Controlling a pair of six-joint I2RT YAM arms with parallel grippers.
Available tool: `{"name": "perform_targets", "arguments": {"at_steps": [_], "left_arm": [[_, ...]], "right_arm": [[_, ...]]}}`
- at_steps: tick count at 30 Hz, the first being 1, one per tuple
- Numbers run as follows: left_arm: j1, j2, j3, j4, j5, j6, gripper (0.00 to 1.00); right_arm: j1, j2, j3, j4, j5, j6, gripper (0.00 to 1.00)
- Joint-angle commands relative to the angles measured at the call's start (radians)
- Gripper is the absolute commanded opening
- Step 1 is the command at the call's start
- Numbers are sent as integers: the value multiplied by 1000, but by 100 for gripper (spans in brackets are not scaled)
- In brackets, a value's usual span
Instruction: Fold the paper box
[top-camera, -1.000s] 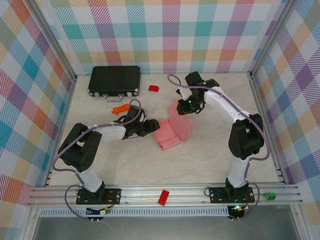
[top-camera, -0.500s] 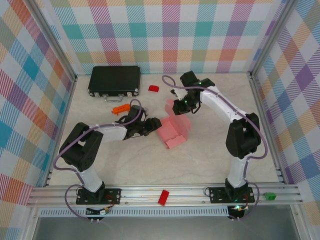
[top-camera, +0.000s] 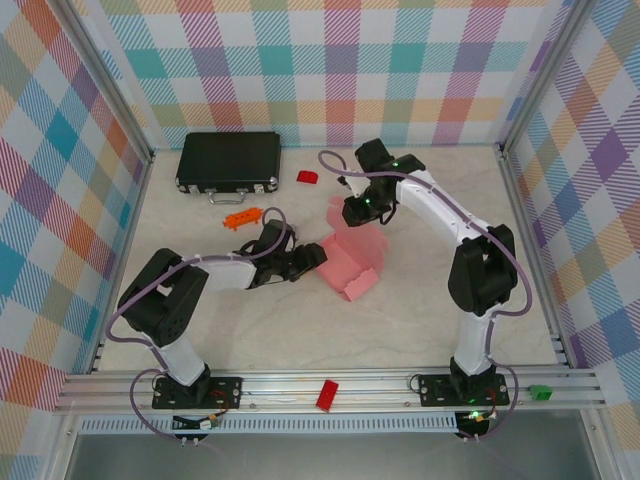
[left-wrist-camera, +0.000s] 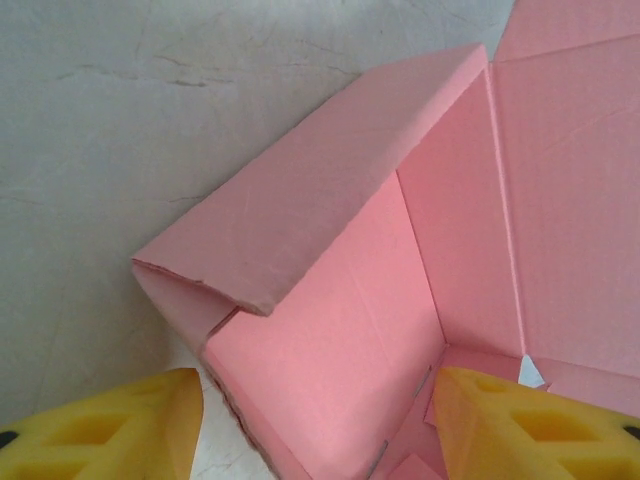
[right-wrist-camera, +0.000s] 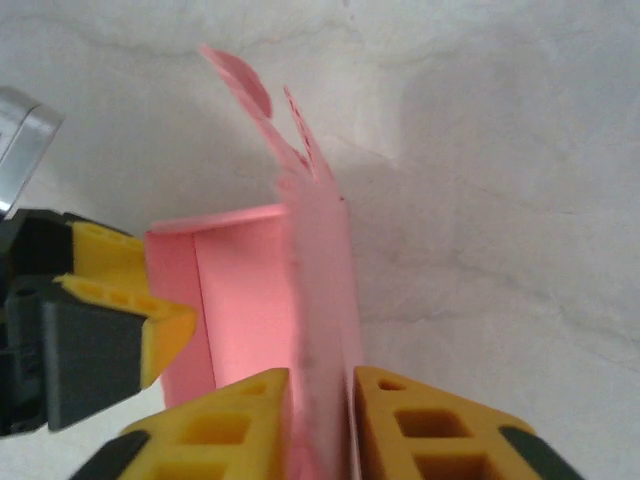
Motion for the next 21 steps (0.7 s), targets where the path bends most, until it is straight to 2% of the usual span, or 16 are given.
{"name": "perform_targets", "arguments": {"at_steps": [1, 2, 6, 10, 13, 17, 21], "left_arm": [[-4, -74, -13, -7, -19, 21, 66], [-4, -90, -7, -25, -21, 36, 68], [-4, -158, 31, -145, -62, 123, 76], [14, -210, 101, -319, -157, 266, 83], [45, -192, 182, -417, -195, 394, 85], [94, -89, 304, -467, -137, 557, 86], [145, 63, 438, -506, 31, 697, 86]], "right_arm": [[4, -13, 50, 29, 64, 19, 35], [4, -21, 55, 36, 79, 23, 42], [4, -64, 66, 61, 146, 39, 57], [-8, -132, 60, 73, 211, 68, 63], [-32, -205, 23, 80, 223, 100, 64], [-62, -323, -93, 88, 220, 142, 67], [-72, -505, -291, 101, 208, 199, 67]]}}
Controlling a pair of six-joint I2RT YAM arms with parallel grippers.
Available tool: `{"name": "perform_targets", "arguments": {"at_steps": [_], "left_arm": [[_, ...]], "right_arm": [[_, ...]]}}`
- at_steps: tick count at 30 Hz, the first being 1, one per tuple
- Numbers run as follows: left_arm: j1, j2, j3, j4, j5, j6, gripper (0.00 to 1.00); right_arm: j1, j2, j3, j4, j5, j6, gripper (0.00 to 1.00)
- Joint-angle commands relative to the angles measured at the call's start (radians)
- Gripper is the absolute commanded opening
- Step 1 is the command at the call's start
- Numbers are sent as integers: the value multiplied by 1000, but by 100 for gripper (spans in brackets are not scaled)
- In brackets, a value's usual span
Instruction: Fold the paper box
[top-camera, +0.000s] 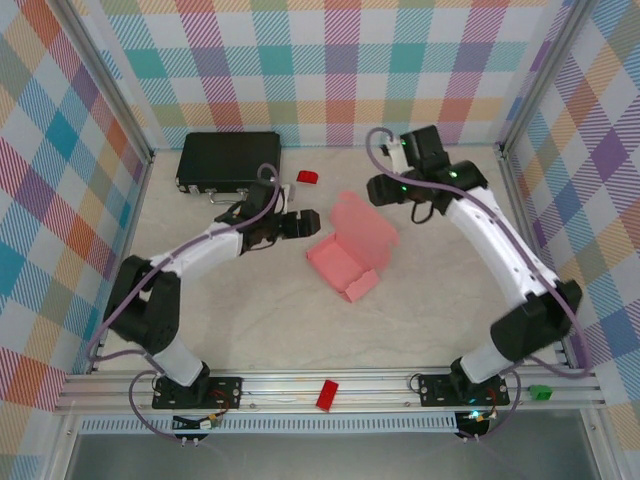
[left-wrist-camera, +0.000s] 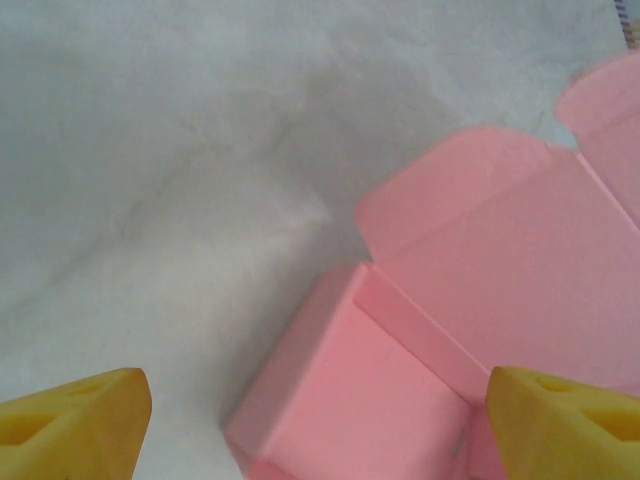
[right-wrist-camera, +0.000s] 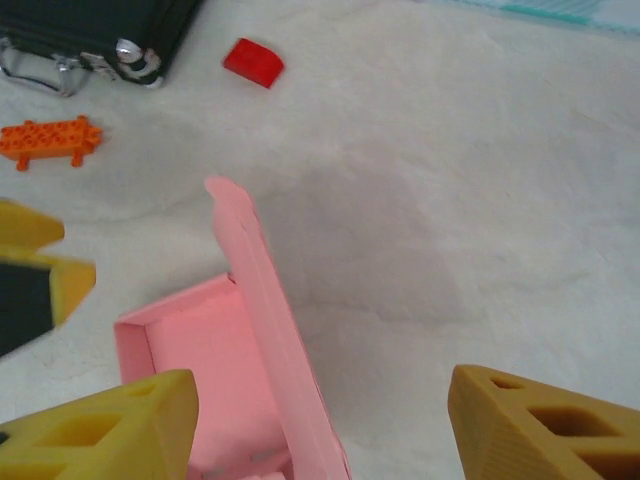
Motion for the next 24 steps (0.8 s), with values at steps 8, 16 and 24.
{"name": "perform_targets", "arguments": {"at_steps": [8, 16, 24], "left_arm": [[64, 279, 209, -192, 348, 302, 78], [66, 339, 207, -160, 479, 257, 67], [48, 286, 55, 23, 514, 122, 57]], "right_arm": [[-3, -415, -570, 63, -151, 270, 66], [4, -572, -995, 515, -350, 589, 62], [30, -407, -1100, 822, -352, 647, 60]]}}
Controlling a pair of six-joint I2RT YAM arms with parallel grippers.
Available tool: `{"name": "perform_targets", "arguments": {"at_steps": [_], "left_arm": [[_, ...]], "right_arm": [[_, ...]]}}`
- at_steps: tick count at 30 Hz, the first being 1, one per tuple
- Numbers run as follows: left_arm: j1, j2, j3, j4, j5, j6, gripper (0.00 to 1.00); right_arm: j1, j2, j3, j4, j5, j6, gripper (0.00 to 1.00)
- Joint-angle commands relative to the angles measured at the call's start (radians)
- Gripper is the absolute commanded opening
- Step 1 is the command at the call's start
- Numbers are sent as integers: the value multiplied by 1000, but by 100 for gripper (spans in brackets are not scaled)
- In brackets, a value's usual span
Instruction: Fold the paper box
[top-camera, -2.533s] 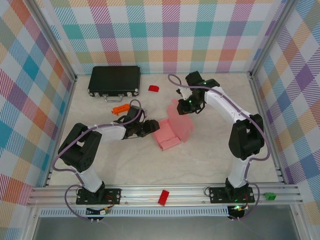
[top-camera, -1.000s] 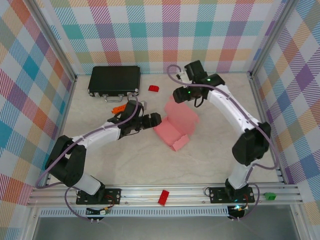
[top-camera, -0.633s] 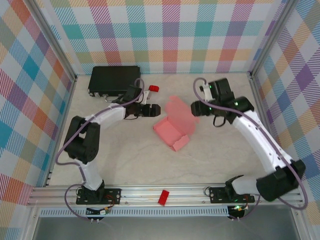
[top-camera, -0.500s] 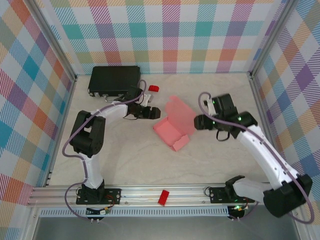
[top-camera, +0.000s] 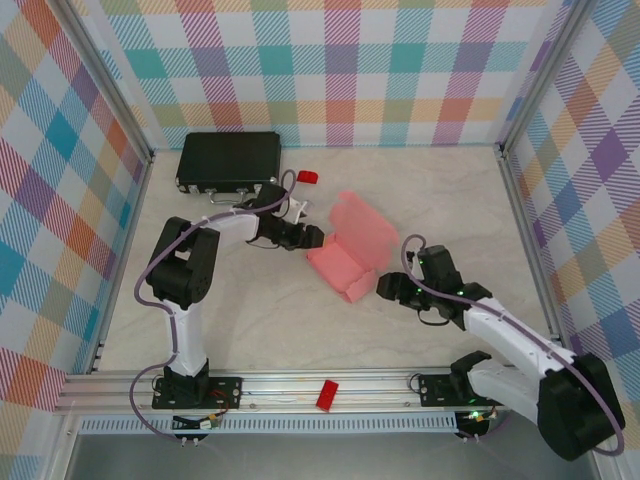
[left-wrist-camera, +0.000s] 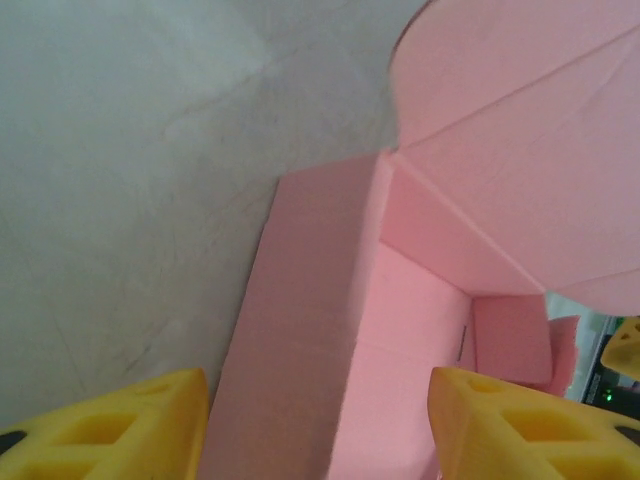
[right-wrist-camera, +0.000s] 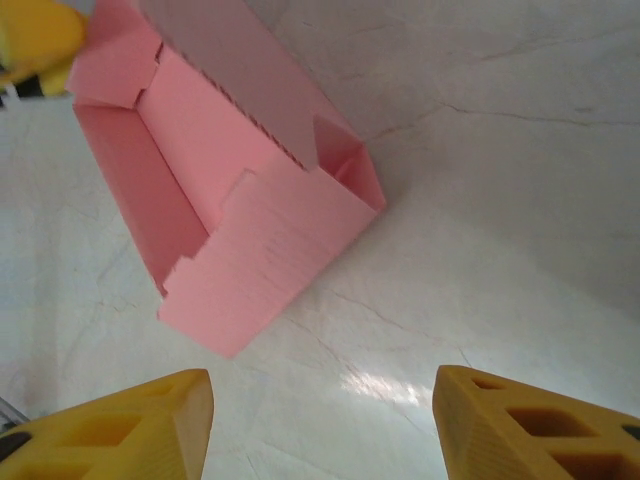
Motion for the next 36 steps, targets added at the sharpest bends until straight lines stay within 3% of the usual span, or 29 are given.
{"name": "perform_targets", "arguments": {"at_steps": [1, 9, 19, 29, 36], "left_arm": [[-15, -46, -54, 80, 34, -71, 56], [-45, -178, -244, 226, -43, -233, 48], [-158, -351, -455, 369, -251, -463, 51], [-162, -388, -454, 348, -318, -459, 55], [-162, -351, -422, 355, -296, -458, 55]], "right_arm": [[5, 65, 7, 218, -29, 44, 60], [3, 216, 145, 158, 154, -68, 58], [-2, 484, 401, 63, 189, -240, 58], [-25, 382, 415, -60, 121, -343, 66], [-200, 292, 272, -8, -65, -300, 61]]}}
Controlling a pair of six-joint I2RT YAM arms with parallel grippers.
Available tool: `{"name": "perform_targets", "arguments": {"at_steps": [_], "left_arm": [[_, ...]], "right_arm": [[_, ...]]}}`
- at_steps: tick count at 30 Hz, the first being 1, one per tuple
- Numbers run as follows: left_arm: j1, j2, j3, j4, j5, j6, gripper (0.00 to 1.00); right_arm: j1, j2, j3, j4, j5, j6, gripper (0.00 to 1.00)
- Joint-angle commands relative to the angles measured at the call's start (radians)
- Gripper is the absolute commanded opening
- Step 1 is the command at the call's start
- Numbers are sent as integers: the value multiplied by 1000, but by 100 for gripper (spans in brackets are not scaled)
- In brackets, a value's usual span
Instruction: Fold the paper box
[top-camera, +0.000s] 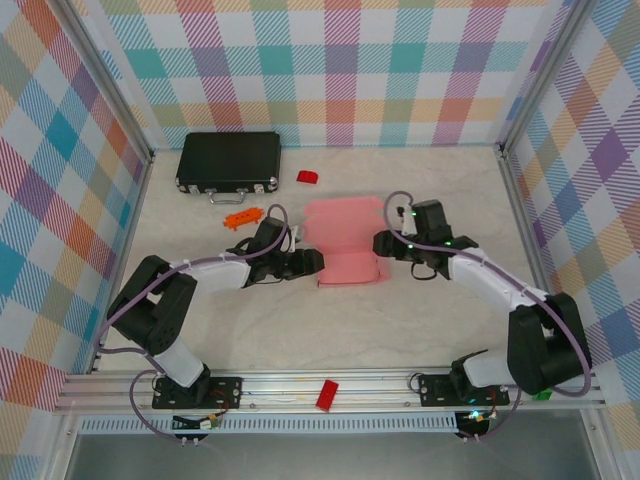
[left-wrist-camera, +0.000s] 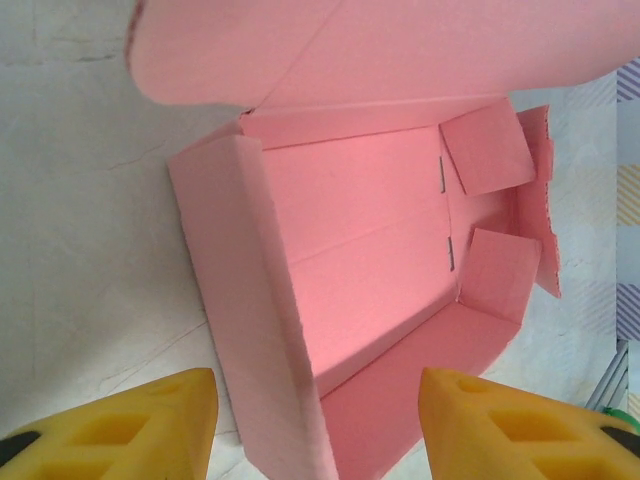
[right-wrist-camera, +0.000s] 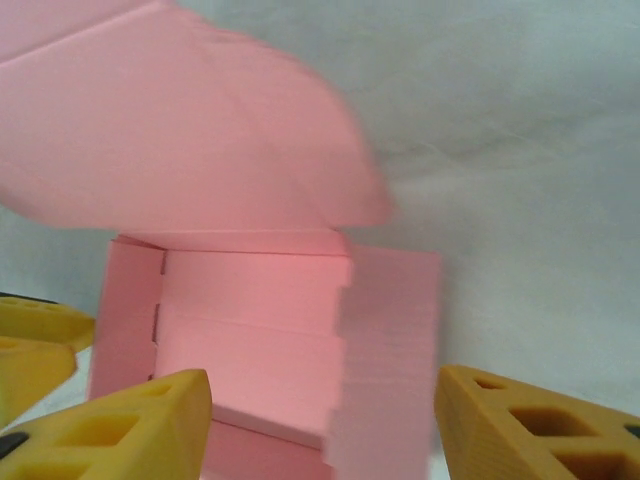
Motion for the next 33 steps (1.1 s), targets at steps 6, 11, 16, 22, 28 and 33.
{"name": "perform_targets", "arguments": {"at_steps": [6, 11, 16, 22, 28, 33], "left_arm": [[-2, 24, 30, 22, 10, -8, 54], [-3, 37, 34, 23, 17, -15, 52], [-4, 40, 33, 21, 18, -15, 51], [-4, 43, 34, 20, 19, -15, 50], [-4, 48, 35, 17, 21, -15, 49], [-4, 58, 37, 24, 30, -17, 48]], "right_arm": [[-109, 100, -67, 62, -229, 46, 55], [-128, 146, -106, 164, -233, 115, 43], [-135, 185, -113, 183, -214, 128, 39], [-136, 218, -122, 260, -286, 147, 40], [-136, 262, -116, 299, -336, 159, 36], [-136, 284, -120, 329, -369, 171, 33]]}}
